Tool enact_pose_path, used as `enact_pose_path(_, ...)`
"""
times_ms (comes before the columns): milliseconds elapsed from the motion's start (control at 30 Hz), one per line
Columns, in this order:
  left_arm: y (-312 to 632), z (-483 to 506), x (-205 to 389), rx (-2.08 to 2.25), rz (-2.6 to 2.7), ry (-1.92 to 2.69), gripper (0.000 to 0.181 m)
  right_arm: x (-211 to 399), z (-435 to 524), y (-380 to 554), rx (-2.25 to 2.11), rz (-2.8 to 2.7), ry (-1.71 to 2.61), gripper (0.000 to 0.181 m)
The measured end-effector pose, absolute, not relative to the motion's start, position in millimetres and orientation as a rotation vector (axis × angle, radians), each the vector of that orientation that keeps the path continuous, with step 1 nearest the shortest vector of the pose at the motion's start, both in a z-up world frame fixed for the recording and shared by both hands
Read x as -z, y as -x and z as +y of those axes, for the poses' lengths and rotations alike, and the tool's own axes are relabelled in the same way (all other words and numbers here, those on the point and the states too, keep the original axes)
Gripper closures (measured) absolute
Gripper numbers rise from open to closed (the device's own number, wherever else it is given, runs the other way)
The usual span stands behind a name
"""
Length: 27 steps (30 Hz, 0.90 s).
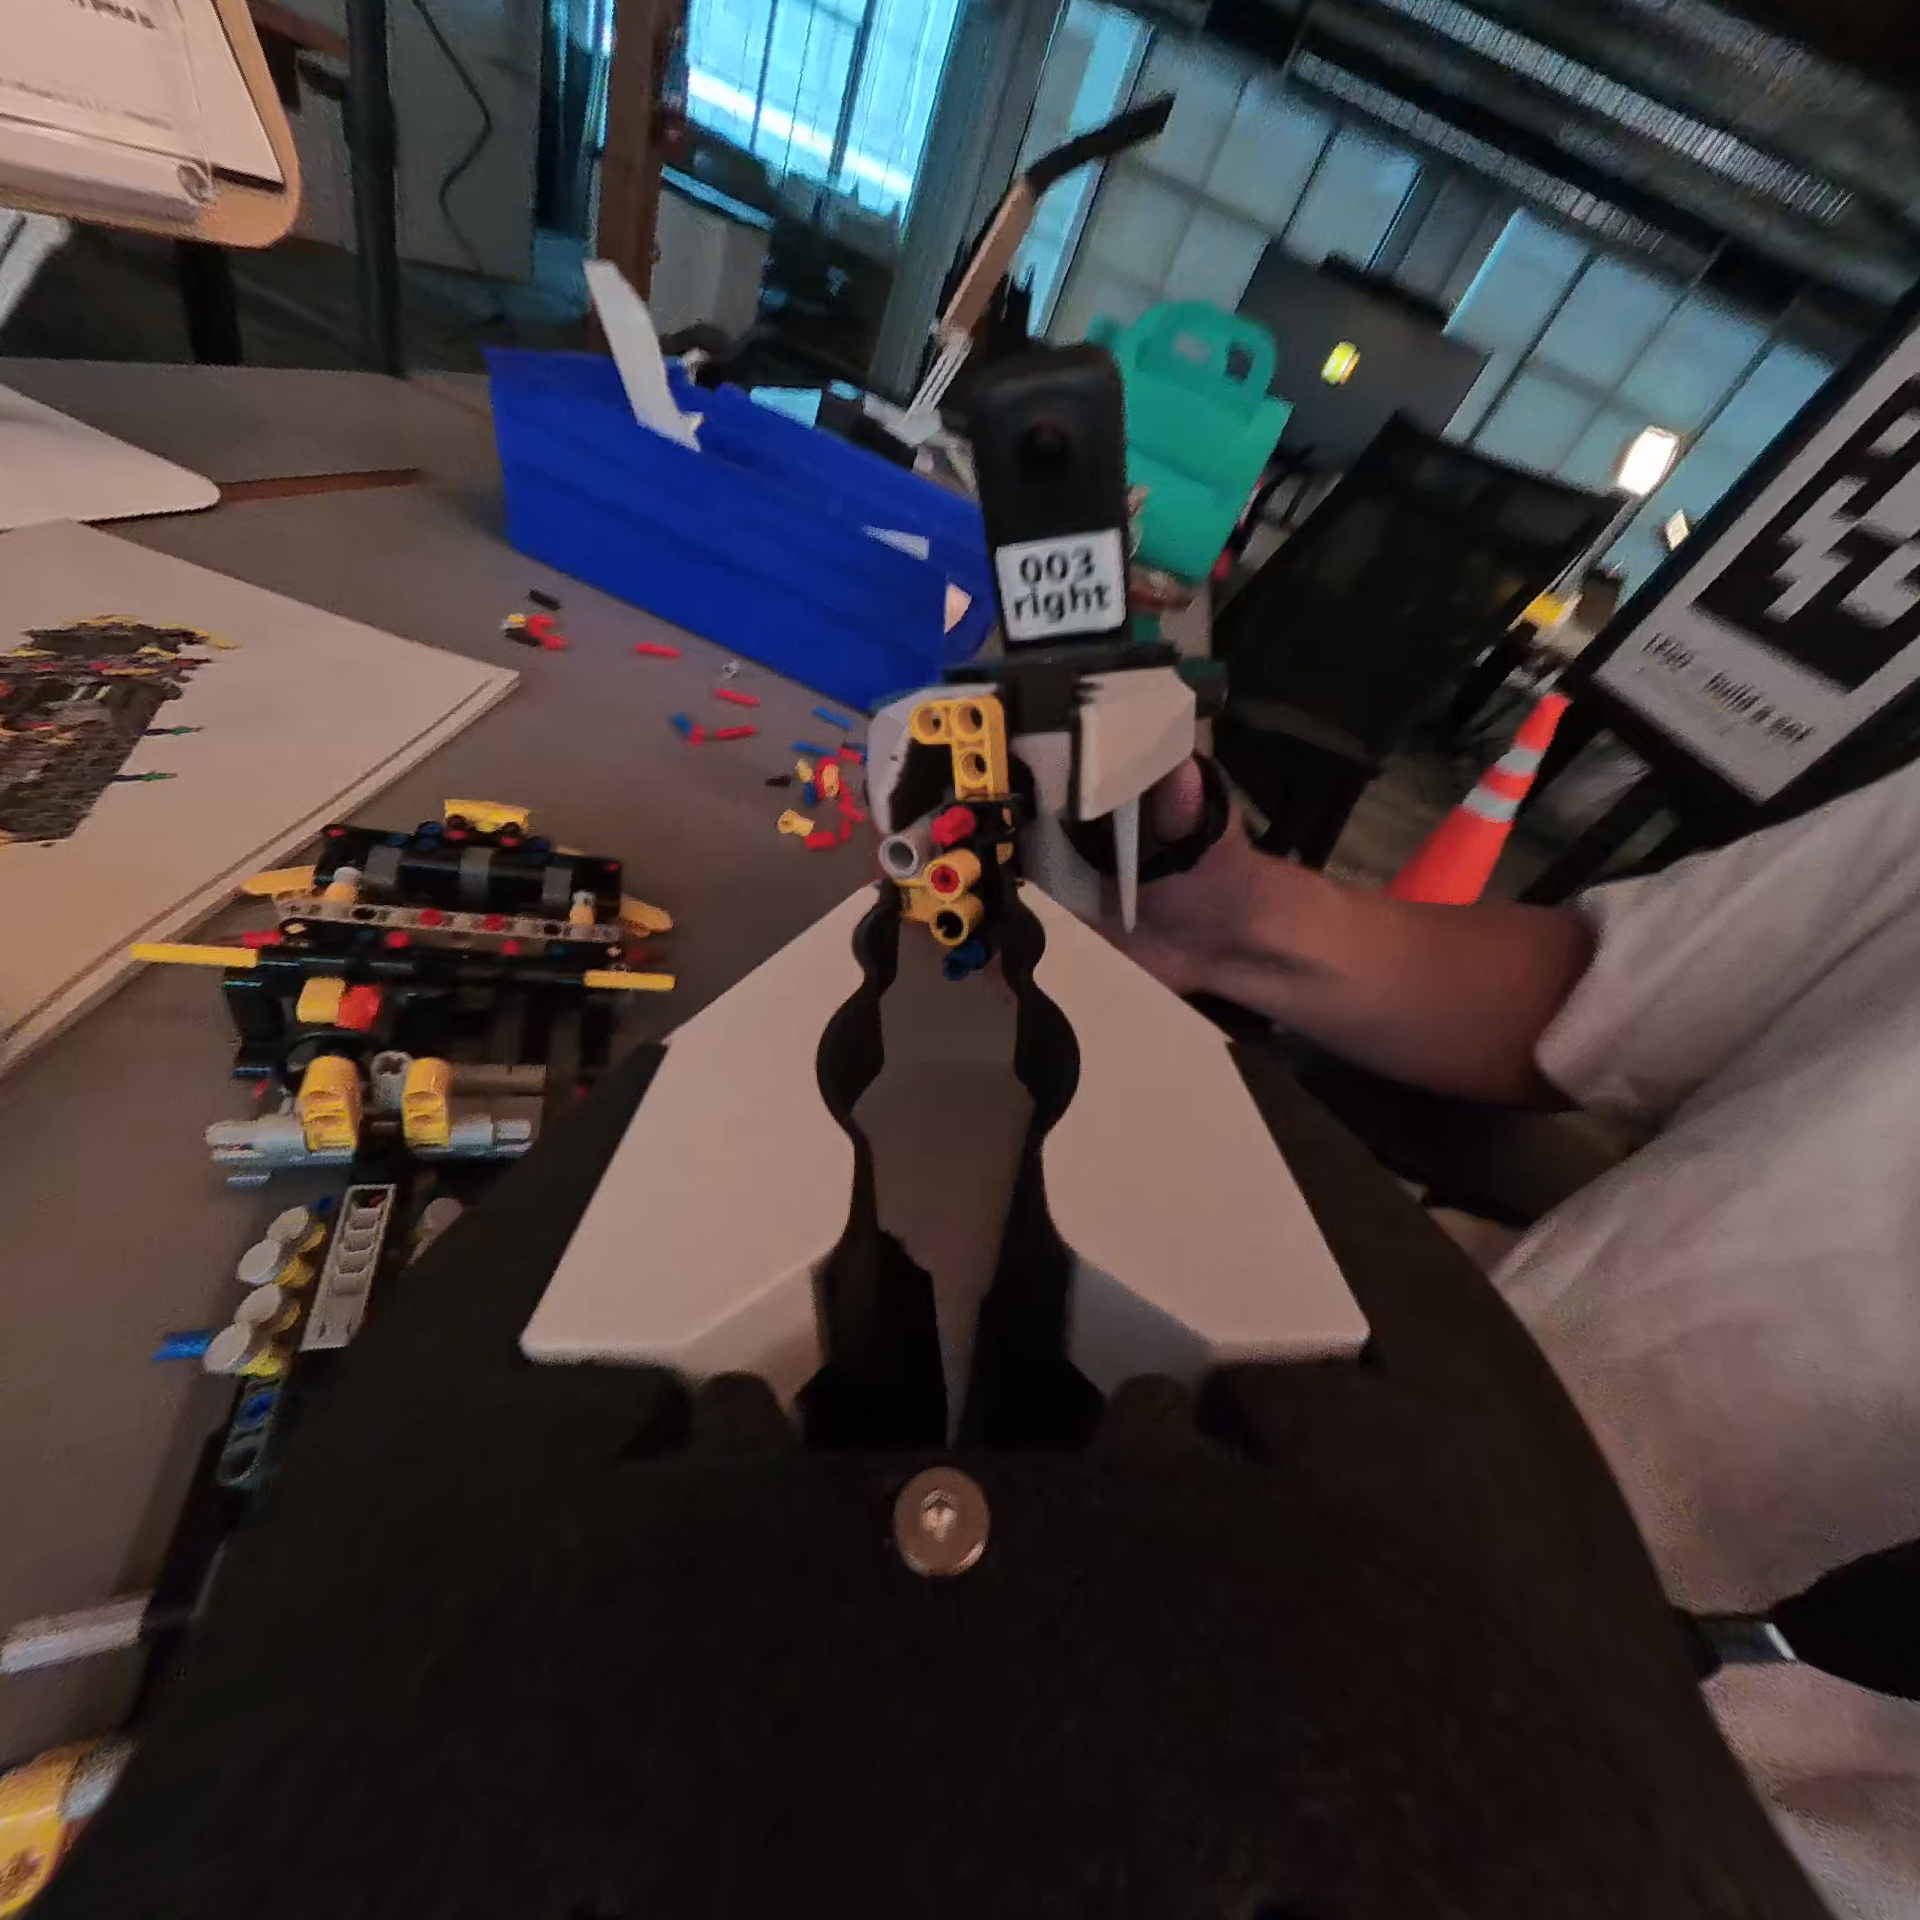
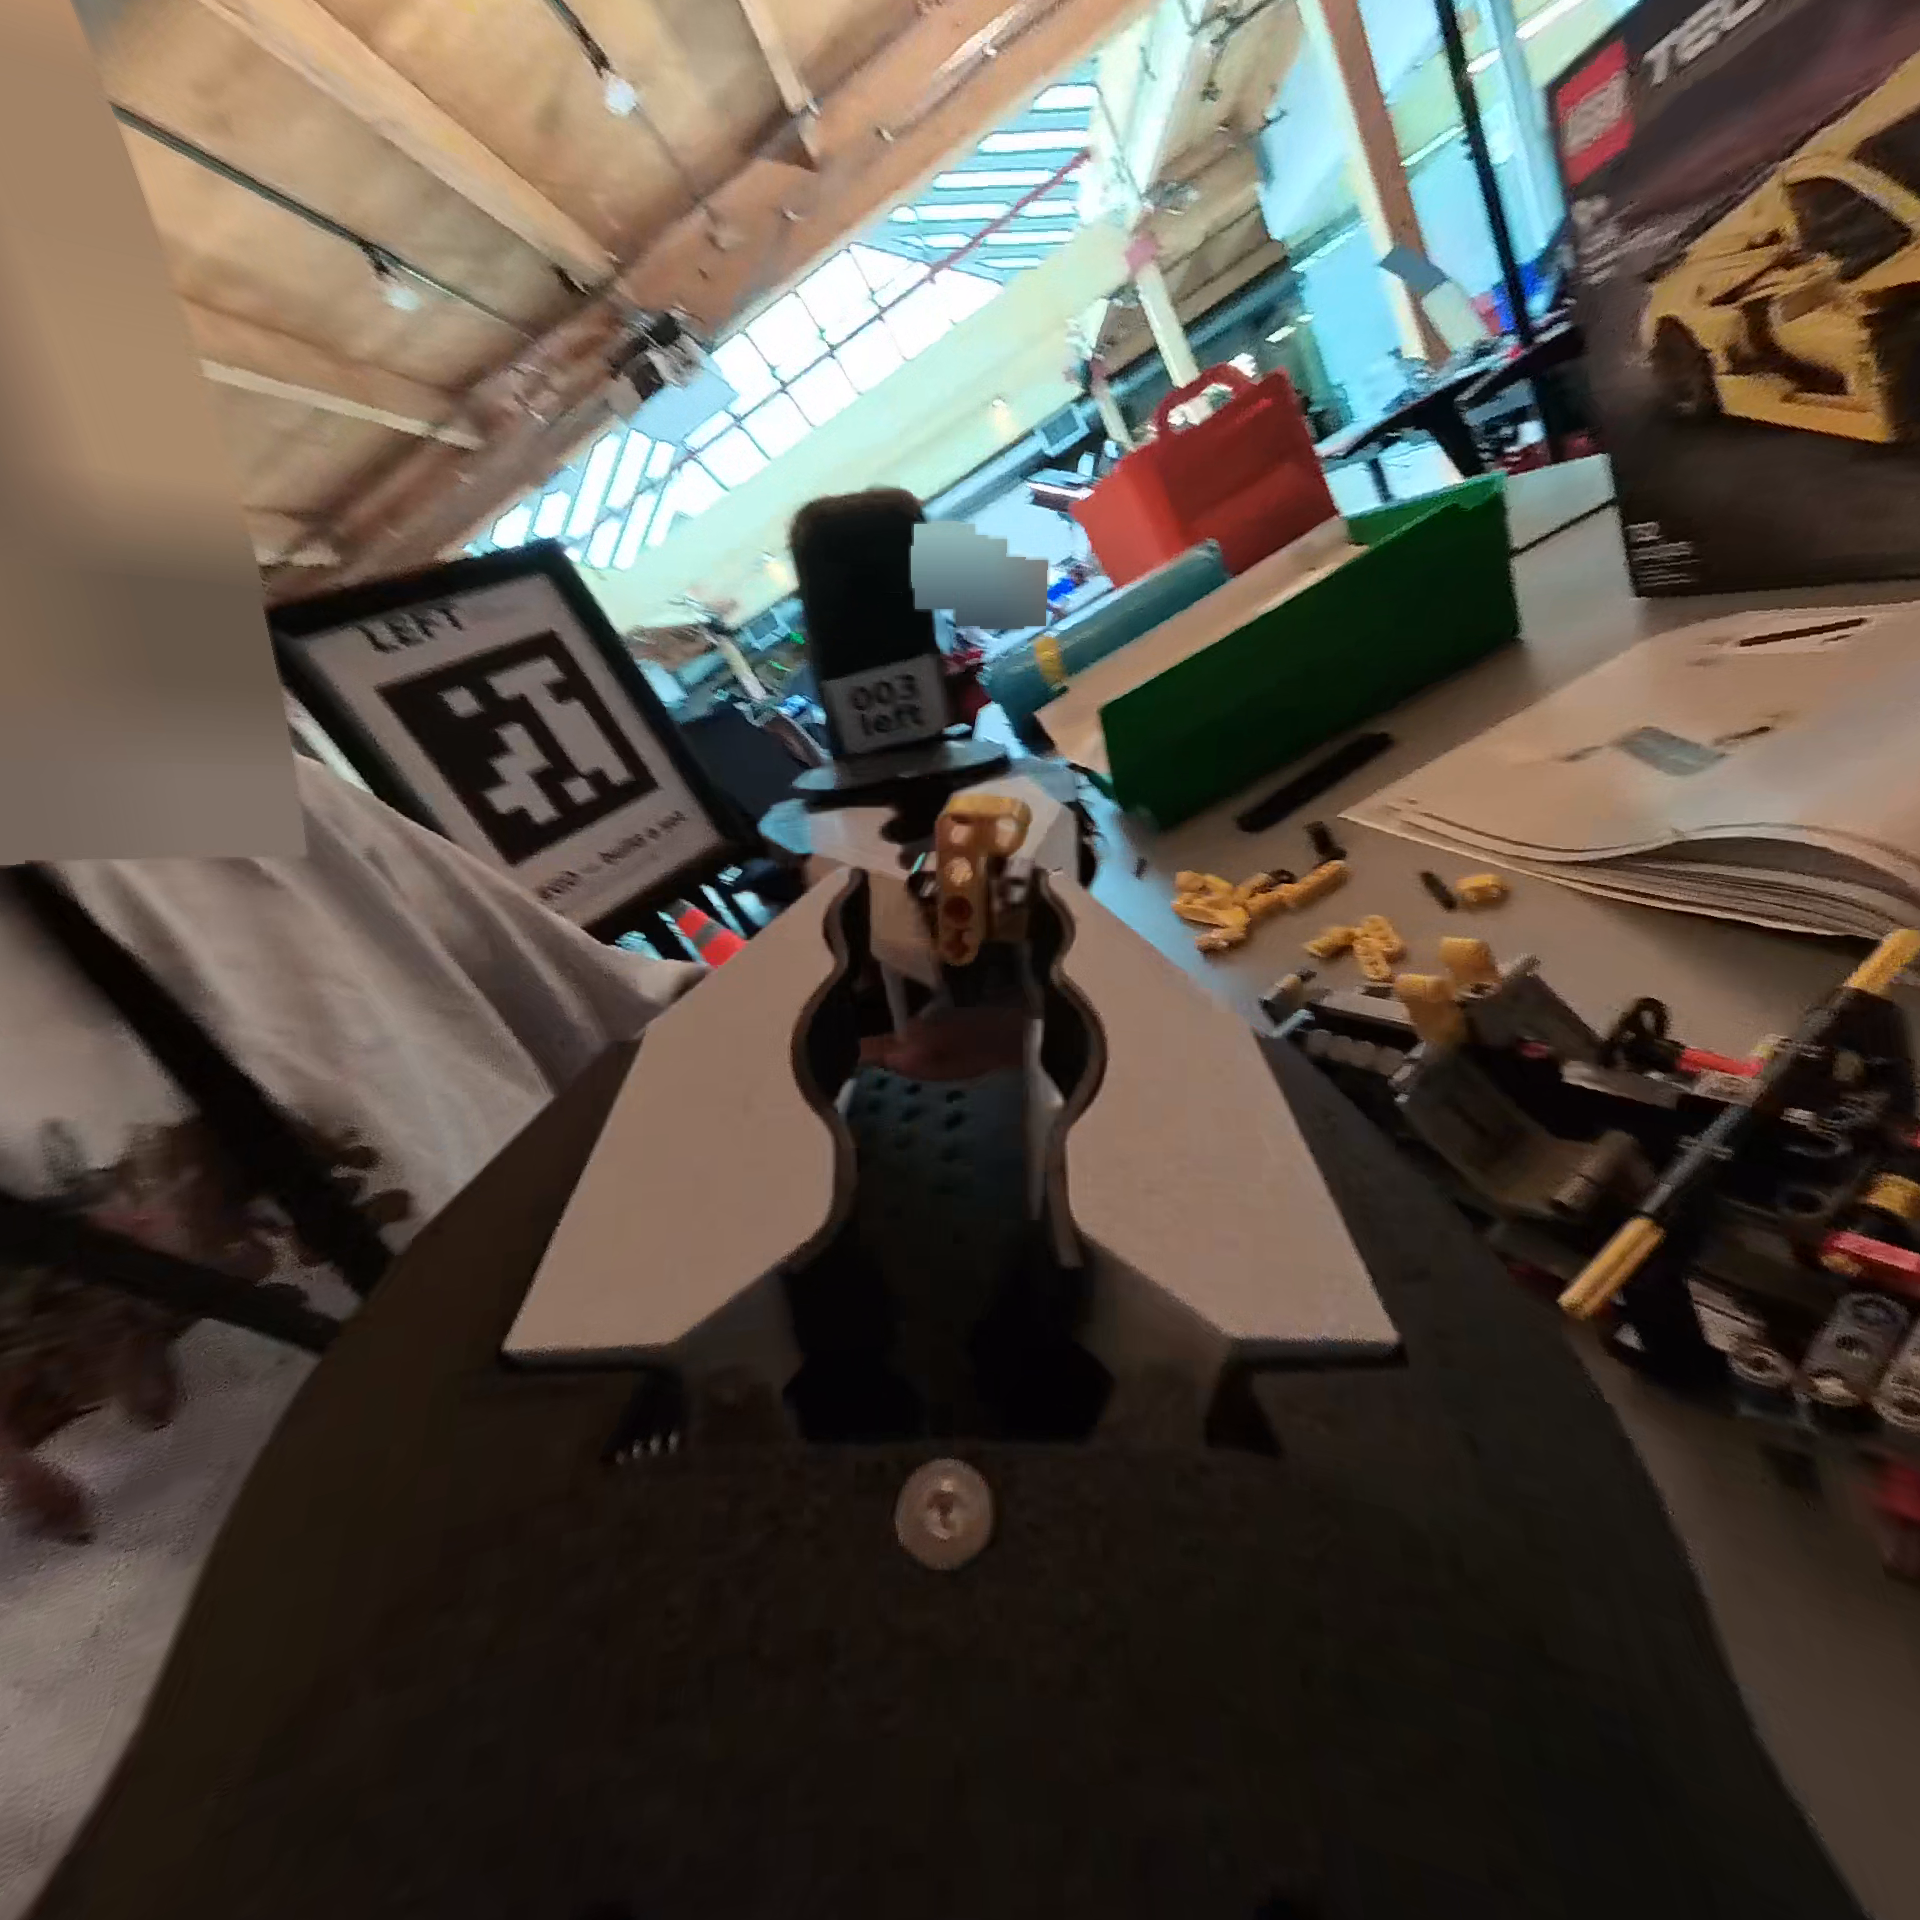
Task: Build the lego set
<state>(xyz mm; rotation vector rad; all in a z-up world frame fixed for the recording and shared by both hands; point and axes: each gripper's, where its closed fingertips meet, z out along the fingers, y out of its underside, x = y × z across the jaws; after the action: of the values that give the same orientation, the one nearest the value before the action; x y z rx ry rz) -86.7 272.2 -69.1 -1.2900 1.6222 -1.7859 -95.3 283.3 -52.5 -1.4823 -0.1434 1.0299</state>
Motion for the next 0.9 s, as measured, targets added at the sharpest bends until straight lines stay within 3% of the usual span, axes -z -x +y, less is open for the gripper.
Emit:
enact_pose_path(300,94.5,256.6,69.7,1.698,1.728,1.253,0.157,45.2,276.0,95.4,-1.291,-0.085,1.381,0.166)
enact_pose_path(433,97.4,253.8,70.5,1.776,1.685,1.237,0.173,44.9,273.8,97.1,-1.295,-0.104,1.375,0.166)
enact_pose_path(900,98.8,256.0,70.8,1.890,1.648,1.258,0.176,48.9,276.4,93.9,-1.383,-0.054,1.356,0.166)
